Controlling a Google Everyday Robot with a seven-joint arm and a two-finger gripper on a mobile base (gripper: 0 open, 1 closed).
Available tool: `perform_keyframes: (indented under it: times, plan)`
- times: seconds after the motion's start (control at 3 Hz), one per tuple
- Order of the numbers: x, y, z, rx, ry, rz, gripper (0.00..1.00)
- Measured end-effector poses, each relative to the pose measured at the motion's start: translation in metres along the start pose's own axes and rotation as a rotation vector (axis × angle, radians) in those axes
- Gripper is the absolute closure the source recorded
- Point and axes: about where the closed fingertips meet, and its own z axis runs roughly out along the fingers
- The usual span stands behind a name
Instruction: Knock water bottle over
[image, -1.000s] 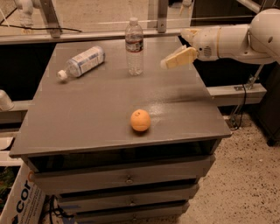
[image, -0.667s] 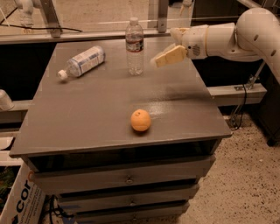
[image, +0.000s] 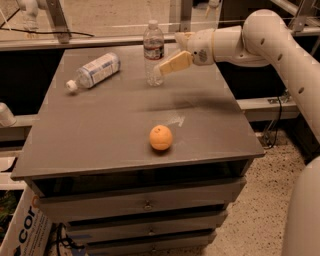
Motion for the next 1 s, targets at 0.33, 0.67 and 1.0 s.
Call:
perform_keyframes:
  times: [0.33,0.67,1.0]
  plan:
    - [0.003,-0.008,0.020,-0.016,-0.005,0.009,0.00]
    - [0.002,-0.009,0.034,-0.035,-0.024,0.014,0.00]
    - [0.001,-0.003,0.046,-0.065,-0.048,0.010,0.16]
